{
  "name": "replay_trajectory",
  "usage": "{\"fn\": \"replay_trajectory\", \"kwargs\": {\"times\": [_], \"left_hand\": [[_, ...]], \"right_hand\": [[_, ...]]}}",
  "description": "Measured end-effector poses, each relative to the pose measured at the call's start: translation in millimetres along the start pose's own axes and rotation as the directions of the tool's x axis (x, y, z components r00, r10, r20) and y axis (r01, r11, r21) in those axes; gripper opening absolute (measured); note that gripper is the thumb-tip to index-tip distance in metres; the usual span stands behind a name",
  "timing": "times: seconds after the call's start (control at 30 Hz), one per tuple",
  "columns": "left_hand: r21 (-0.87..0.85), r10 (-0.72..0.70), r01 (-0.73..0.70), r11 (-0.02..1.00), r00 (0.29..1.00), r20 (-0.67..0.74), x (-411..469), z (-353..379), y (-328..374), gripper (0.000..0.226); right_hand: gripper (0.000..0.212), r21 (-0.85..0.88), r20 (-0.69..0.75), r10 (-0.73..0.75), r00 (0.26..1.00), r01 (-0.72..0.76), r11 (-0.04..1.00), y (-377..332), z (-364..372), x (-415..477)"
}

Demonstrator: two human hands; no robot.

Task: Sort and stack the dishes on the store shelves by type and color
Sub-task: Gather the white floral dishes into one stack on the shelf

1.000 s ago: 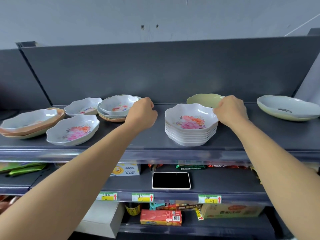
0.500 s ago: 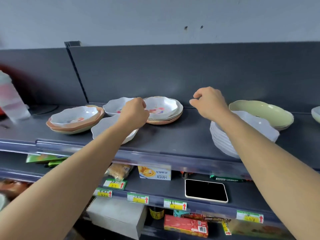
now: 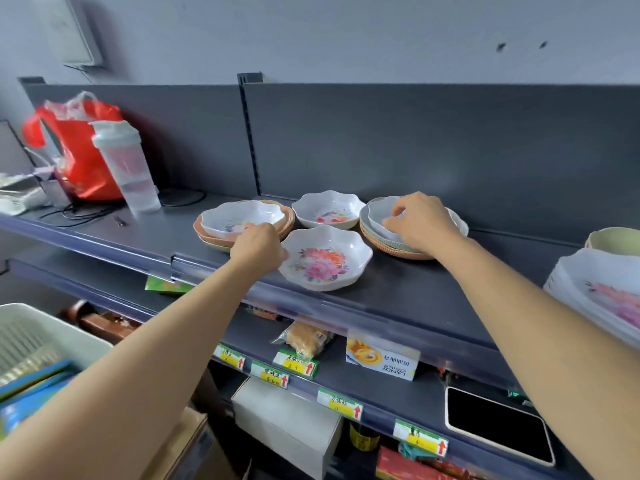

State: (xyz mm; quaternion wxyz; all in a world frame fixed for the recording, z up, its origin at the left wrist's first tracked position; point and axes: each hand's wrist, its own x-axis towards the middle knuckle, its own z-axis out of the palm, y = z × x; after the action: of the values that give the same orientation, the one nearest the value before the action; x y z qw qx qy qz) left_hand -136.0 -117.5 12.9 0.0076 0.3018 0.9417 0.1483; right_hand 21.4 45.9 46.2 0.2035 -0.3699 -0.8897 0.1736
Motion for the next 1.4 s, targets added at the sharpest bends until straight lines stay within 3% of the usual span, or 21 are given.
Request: {"fn": "replay_trajectory", "kwargs": {"times": [0.13, 0.23, 0.37, 0.6, 0.73, 0.8, 0.9, 0.97, 1.13, 1.4], "left_hand": [[-0.056, -0.04, 0.044, 0.997, 0.997, 0.073, 5.9, 7.0, -3.4, 0.033], [-0.096, -0.065, 0.073, 0.993, 0.994, 0.091, 9.8, 11.0, -1.7, 0.03], [-0.108, -0.112, 0.124, 0.986, 0.988, 0.107, 12.3, 8.7, 6.1, 0.031], [-0.154, -0.101, 0.112, 0.982, 0.992, 0.079, 15.6, -0.2, 17.3, 0.027], [-0.197, -0.09, 0.095, 0.976, 0.995, 0.036, 11.8, -8.2, 21.8, 0.021], [-0.208, -0.086, 0.087, 0.974, 0.996, 0.012, 10.3, -12.3, 23.0, 0.023], [-0.235, -0.08, 0.074, 0.969, 0.997, -0.017, 9.8, -16.9, 25.0, 0.03], [-0.247, -0.084, 0.075, 0.966, 0.996, -0.028, 10.0, -20.0, 26.7, 0.026], [-0.267, -0.095, 0.074, 0.961, 0.993, -0.064, 11.9, -24.1, 24.3, 0.011], [-0.28, -0.105, 0.083, 0.957, 0.992, -0.066, 17.0, -28.8, 18.6, 0.017]], "right_hand": [[0.034, -0.002, 0.002, 0.033, 0.999, -0.033, 0.999, 4.3, 5.6, 7.8], [0.034, -0.005, 0.002, 0.079, 0.997, -0.079, 0.997, 15.3, 4.7, 13.6], [0.016, 0.015, -0.017, 0.166, 0.986, -0.166, 0.986, 38.2, -1.2, 24.9], [0.037, -0.011, -0.052, 0.333, 0.942, -0.334, 0.943, 71.2, -8.3, 41.3], [0.037, -0.016, -0.039, 0.363, 0.931, -0.363, 0.931, 76.0, -1.8, 47.2], [0.033, -0.028, -0.024, 0.374, 0.927, -0.374, 0.927, 75.8, 2.3, 48.7], [0.007, -0.047, -0.021, 0.383, 0.923, -0.384, 0.922, 73.3, 6.7, 49.8], [0.028, -0.057, -0.03, 0.401, 0.916, -0.402, 0.914, 72.6, 9.3, 51.1], [0.03, -0.065, -0.058, 0.426, 0.903, -0.429, 0.901, 70.8, 9.8, 53.9], [0.011, 0.155, -0.076, 0.504, 0.86, -0.489, 0.858, 70.8, 3.5, 56.3]]}}
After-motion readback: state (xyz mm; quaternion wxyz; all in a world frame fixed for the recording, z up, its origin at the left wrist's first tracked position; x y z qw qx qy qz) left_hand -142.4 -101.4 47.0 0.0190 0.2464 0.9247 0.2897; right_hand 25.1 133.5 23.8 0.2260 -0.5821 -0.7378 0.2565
